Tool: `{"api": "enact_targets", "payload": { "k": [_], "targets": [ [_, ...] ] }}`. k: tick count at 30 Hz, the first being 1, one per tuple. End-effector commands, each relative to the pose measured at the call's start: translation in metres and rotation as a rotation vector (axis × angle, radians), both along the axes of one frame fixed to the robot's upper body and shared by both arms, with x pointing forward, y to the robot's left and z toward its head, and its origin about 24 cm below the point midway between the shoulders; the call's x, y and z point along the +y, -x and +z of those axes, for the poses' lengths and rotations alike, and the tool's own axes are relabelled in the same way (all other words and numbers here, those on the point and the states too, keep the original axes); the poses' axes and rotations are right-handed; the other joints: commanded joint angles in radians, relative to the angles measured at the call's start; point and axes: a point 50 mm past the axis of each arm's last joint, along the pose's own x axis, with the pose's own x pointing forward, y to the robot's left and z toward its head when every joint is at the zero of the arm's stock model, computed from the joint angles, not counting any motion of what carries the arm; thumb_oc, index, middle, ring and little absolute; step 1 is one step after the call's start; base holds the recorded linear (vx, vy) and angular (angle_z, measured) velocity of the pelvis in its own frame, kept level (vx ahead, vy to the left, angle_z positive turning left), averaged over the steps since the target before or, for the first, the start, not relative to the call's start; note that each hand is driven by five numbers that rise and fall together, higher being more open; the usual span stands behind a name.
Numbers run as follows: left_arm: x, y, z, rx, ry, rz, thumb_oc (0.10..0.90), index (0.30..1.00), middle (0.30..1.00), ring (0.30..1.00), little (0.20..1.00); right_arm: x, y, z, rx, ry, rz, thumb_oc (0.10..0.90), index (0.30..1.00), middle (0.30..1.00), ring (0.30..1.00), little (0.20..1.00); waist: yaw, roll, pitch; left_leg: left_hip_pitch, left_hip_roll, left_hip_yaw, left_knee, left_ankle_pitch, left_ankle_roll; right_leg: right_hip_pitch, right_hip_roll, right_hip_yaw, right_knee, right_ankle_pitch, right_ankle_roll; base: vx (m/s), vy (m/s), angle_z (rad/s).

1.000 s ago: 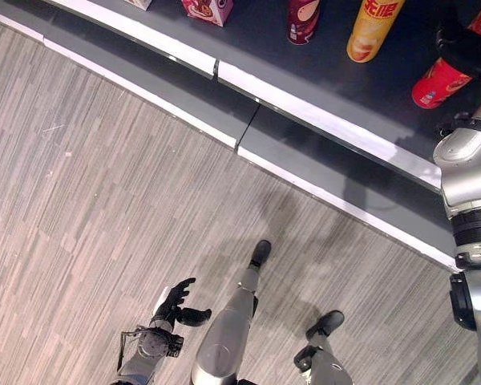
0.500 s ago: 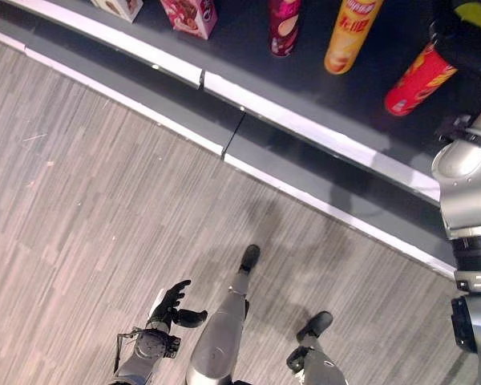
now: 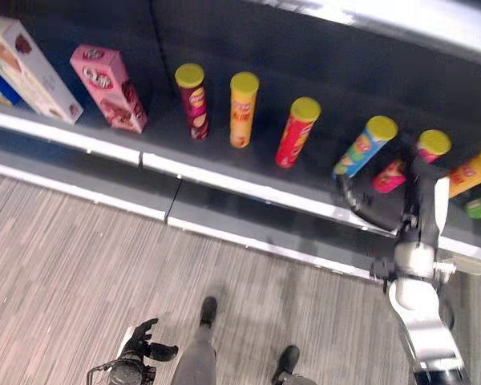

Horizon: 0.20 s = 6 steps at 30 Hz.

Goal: Put the goods on the table back onto the shelves and tidy them up.

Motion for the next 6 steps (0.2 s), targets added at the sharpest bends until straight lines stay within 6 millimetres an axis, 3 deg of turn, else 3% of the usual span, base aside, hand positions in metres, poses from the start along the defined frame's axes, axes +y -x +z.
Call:
{"api": "enact_targets", "payload": {
  "k": [1,3,4,5,6],
  "targets": [
    [0.016,0.028,-0.005,0.095,-0.014,-0.016,0.800,0.900,0.900,0.900,0.900,-0.006,-0.008,0.033,-0.148,-0.074,0.236,0.800,0.900,0.900,0.900,0.900,0.003,0.042,-0.083,0.094,0.063,0.019,0.001,-0.138,-0.022,0.005,0.008,-0.001,0.039,-0.015,0.017,0.05,-0.009,-0.38],
    [0.017,0.028,-0.006,0.092,0.003,0.001,0.800,0.900,0.900,0.900,0.900,-0.009,0.001,0.008,-0.013,-0.080,0.270,0.800,0.900,0.900,0.900,0.900,-0.016,0.042,-0.098,0.110,0.069,0.036,0.001,-0.141,-0.026,0.005,0.009,0.011,0.044,-0.017,0.015,0.04,-0.022,-0.36],
    [0.016,0.027,-0.006,0.083,0.018,-0.005,0.800,0.900,0.900,0.900,0.900,-0.014,0.015,-0.019,0.122,-0.106,0.268,0.800,0.900,0.900,0.900,0.900,-0.032,0.042,-0.113,0.127,0.074,0.049,0.001,-0.144,-0.029,0.009,0.010,0.023,0.043,-0.017,0.015,0.02,-0.030,-0.21],
    [0.016,0.027,-0.006,0.083,0.018,-0.006,0.800,0.900,0.900,0.900,0.900,-0.014,0.016,-0.019,0.123,-0.106,0.268,0.800,0.900,0.900,0.900,0.900,-0.030,0.042,-0.114,0.128,0.074,0.050,0.001,-0.145,-0.029,0.009,0.010,0.024,0.043,-0.017,0.015,0.03,-0.026,-0.20],
    [0.012,0.025,-0.006,0.076,0.032,-0.012,0.800,0.900,0.900,0.900,0.900,-0.015,0.019,-0.036,0.198,-0.122,0.260,0.800,0.900,0.900,0.900,0.900,-0.038,0.043,-0.121,0.140,0.076,0.062,0.001,-0.147,-0.030,0.012,0.011,0.033,0.043,-0.015,0.014,0.02,0.000,-0.23]
  ]
}}
